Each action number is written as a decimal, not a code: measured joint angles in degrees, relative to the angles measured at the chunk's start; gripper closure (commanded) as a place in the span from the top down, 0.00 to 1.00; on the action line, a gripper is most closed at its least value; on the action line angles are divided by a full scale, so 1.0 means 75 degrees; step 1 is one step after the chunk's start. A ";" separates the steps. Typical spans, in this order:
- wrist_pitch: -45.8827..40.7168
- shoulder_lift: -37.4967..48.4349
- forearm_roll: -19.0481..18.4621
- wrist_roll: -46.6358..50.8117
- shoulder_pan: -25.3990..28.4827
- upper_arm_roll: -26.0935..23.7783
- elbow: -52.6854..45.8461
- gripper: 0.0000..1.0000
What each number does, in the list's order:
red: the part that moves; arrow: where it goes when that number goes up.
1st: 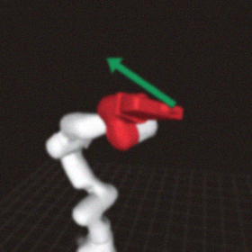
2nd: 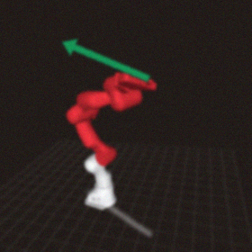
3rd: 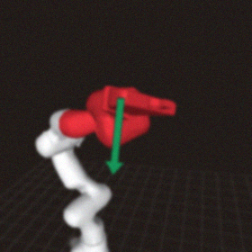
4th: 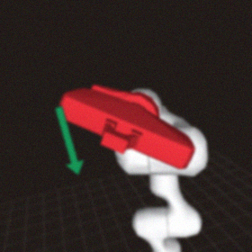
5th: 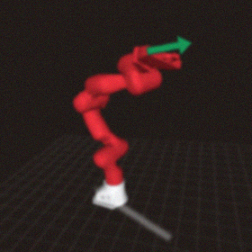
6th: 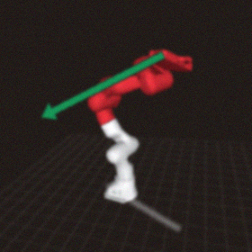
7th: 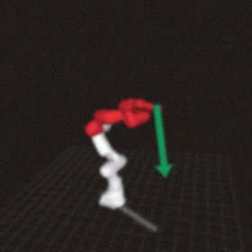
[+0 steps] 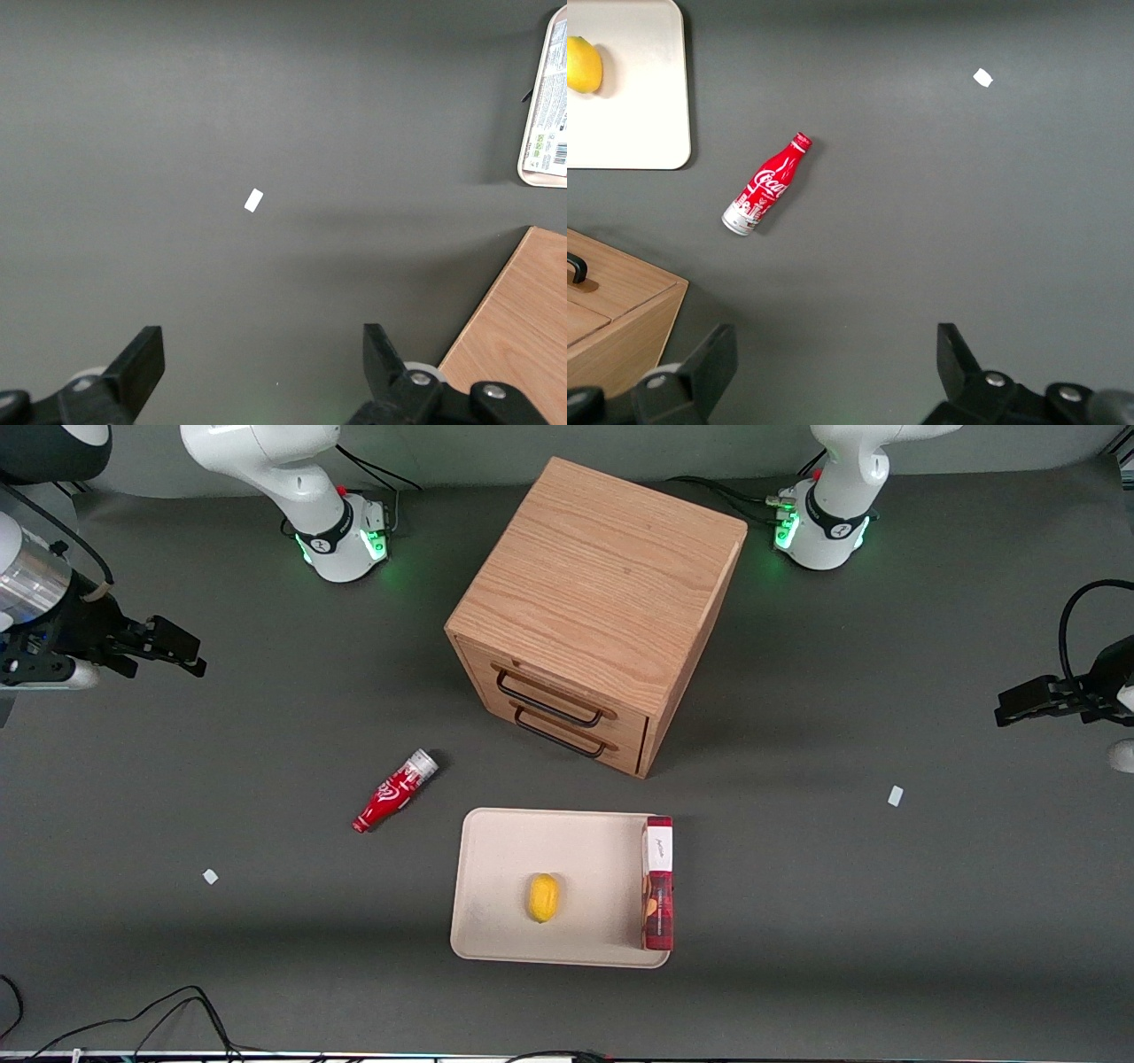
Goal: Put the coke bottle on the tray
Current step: 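Move the open right gripper down toward the lying red Coca-Cola bottle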
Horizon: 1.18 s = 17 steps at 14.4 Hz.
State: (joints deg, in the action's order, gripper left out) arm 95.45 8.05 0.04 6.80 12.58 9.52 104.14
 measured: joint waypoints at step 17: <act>0.3213 -0.2386 0.0295 0.5760 0.0137 -0.1557 0.1201 1.00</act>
State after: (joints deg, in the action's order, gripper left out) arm 119.55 -9.84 2.26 50.00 13.60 -2.15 113.14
